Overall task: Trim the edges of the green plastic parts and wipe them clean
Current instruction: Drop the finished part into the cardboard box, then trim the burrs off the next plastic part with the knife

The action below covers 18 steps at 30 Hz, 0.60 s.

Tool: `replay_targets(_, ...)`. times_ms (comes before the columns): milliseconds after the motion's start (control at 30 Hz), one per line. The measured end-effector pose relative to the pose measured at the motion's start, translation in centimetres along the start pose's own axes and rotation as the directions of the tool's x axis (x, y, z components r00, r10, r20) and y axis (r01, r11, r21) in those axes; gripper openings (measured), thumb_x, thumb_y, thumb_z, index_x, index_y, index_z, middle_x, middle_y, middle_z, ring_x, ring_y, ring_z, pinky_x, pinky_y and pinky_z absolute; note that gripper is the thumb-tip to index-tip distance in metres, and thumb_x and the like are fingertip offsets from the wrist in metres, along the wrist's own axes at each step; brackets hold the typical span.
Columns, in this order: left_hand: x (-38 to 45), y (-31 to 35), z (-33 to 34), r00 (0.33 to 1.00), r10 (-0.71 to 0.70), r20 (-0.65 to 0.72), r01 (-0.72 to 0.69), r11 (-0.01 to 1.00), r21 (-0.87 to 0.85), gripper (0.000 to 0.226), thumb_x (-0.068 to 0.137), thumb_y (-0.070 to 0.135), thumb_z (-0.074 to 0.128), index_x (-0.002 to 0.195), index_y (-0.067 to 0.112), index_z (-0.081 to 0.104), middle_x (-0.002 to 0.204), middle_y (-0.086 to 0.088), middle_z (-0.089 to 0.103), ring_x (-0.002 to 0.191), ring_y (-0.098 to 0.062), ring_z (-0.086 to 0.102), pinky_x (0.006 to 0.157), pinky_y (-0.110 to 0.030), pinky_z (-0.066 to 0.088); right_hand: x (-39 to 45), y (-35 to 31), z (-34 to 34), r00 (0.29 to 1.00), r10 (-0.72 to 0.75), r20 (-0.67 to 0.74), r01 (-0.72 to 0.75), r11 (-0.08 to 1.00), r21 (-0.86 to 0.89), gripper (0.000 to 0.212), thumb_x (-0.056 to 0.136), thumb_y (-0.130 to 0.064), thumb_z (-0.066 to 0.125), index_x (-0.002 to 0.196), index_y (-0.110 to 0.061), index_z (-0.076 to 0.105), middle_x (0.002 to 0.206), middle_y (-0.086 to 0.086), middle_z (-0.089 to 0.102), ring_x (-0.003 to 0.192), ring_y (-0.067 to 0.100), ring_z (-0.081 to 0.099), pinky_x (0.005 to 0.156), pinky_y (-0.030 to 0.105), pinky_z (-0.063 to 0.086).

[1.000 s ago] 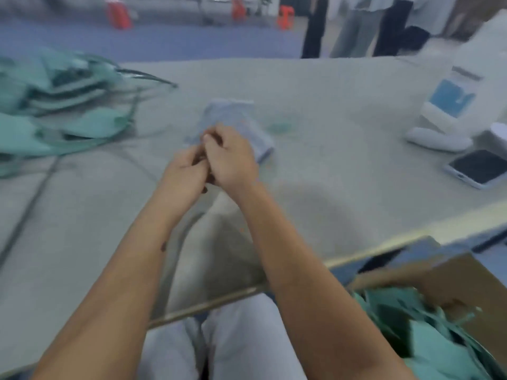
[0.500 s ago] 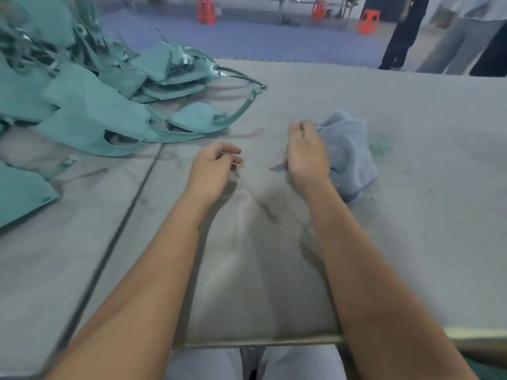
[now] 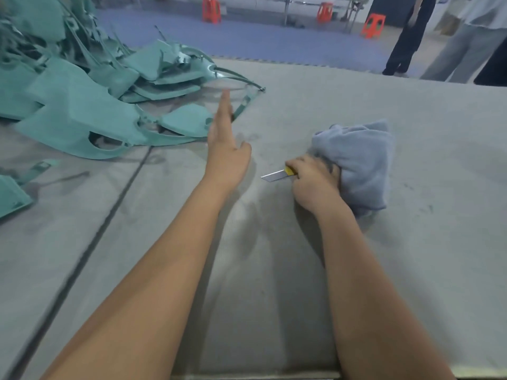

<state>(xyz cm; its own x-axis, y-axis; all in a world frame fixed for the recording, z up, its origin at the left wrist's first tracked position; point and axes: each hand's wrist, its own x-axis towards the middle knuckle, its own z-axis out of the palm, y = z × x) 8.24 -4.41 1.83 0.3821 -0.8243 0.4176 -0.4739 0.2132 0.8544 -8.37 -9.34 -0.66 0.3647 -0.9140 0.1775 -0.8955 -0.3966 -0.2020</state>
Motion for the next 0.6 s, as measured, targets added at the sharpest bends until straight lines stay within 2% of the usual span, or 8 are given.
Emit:
replay_targets(67, -0.6, -0.6, 0.4, 0.997, -0.035, 0.066, 0.031, 0.998, 0.059, 0.085, 0.083, -0.007, 0.049, 0.152, 0.033, 0.018, 0.141, -0.004, 0.04, 0.135, -0.025, 0.033, 0.114, -0.042, 0.029, -0.1, -0.1, 0.1, 0.999, 0.015, -0.039, -0.016, 1.0, -0.017, 0.034, 0.09, -0.014, 0.045, 0.115, -0.032, 0.059, 0.121, -0.001, 0.052, 0.121, 0.025, 0.037, 0.105, 0.04, 0.02)
replay_targets(133, -1.3, -1.3, 0.2, 0.996, -0.062, 0.069, 0.053, 0.991, 0.123, 0.068, 0.086, -0.003, 0.051, 0.144, 0.031, 0.039, 0.121, -0.004, 0.051, 0.121, -0.028, 0.043, 0.106, -0.04, 0.036, -0.4, 0.0, -0.1, 0.996, 0.023, -0.09, -0.025, 0.999, -0.023, 0.021, 0.091, -0.02, 0.049, 0.105, -0.029, 0.062, 0.112, 0.003, 0.054, 0.114, 0.029, 0.04, 0.1, 0.039, 0.025)
replay_targets(233, -1.7, -2.0, -0.7, 0.994, -0.097, 0.056, 0.08, 0.964, 0.253, 0.038, 0.091, 0.011, 0.057, 0.127, 0.023, 0.06, 0.121, -0.001, 0.059, 0.122, -0.025, 0.044, 0.109, -0.035, 0.032, -1.0, -0.1, -0.4, 0.975, -0.005, -0.222, 0.014, 0.999, 0.036, 0.01, 0.088, -0.017, 0.052, 0.085, -0.017, 0.062, 0.094, 0.009, 0.06, 0.096, 0.031, 0.05, 0.083, 0.037, 0.034)
replay_targets(300, -1.9, -2.0, -1.6, 0.993, -0.11, 0.053, 0.094, 0.967, 0.237, 0.033, 0.089, 0.014, 0.059, 0.121, 0.02, 0.065, 0.116, 0.005, 0.059, 0.121, -0.023, 0.046, 0.109, -0.037, 0.035, -1.4, -0.4, -0.7, 0.939, 0.003, -0.343, 0.048, 0.989, 0.139, 0.012, 0.086, -0.013, 0.052, 0.077, -0.01, 0.059, 0.081, 0.011, 0.059, 0.081, 0.031, 0.054, 0.073, 0.039, 0.039)
replay_targets(367, -2.5, -2.0, -2.7, 0.992, -0.11, 0.058, 0.095, 0.972, 0.215, 0.03, 0.086, 0.017, 0.062, 0.116, 0.02, 0.066, 0.11, 0.009, 0.058, 0.117, -0.022, 0.05, 0.105, -0.037, 0.039, -1.8, -0.9, -1.2, 0.897, 0.105, -0.429, 0.056, 0.937, 0.345, 0.018, 0.086, -0.01, 0.05, 0.068, -0.013, 0.046, 0.069, 0.007, 0.053, 0.071, 0.026, 0.052, 0.067, 0.039, 0.041)
replay_targets(467, -3.4, -2.5, -3.8, 0.991, -0.137, 0.002, 0.135, 0.979, 0.154, 0.026, 0.088, 0.019, 0.062, 0.113, 0.021, 0.065, 0.115, 0.009, 0.056, 0.116, -0.015, 0.05, 0.099, -0.025, 0.038, -1.8, -2.3, -1.6, 0.899, 0.288, -0.33, -0.03, 0.792, 0.61, 0.011, 0.085, -0.012, 0.046, 0.075, -0.015, 0.045, 0.066, -0.001, 0.054, 0.066, 0.019, 0.049, 0.061, 0.033, 0.039)
replay_targets(533, -3.8, -2.5, -4.2, 0.99, -0.131, -0.06, 0.136, 0.988, 0.076, 0.022, 0.092, 0.016, 0.058, 0.113, 0.022, 0.064, 0.122, 0.005, 0.054, 0.117, -0.011, 0.049, 0.098, -0.018, 0.035, -1.1, -4.1, -1.7, 0.919, 0.333, -0.21, -0.046, 0.619, 0.784, 0.008, 0.084, -0.011, 0.046, 0.079, -0.017, 0.048, 0.068, 0.002, 0.06, 0.059, 0.013, 0.05, 0.054, 0.031, 0.041)
replay_targets(600, -3.9, -2.3, -4.5, 0.988, -0.121, -0.094, 0.122, 0.992, 0.007, 0.02, 0.096, 0.012, 0.054, 0.109, 0.024, 0.064, 0.126, 0.0, 0.055, 0.117, -0.017, 0.052, 0.105, -0.028, 0.038, -0.4, -6.2, -1.7, 0.925, 0.349, -0.153, -0.044, 0.496, 0.867, 0.014, 0.084, -0.01, 0.047, 0.075, -0.021, 0.047, 0.063, -0.002, 0.056, 0.05, 0.007, 0.044, 0.048, 0.027, 0.037)
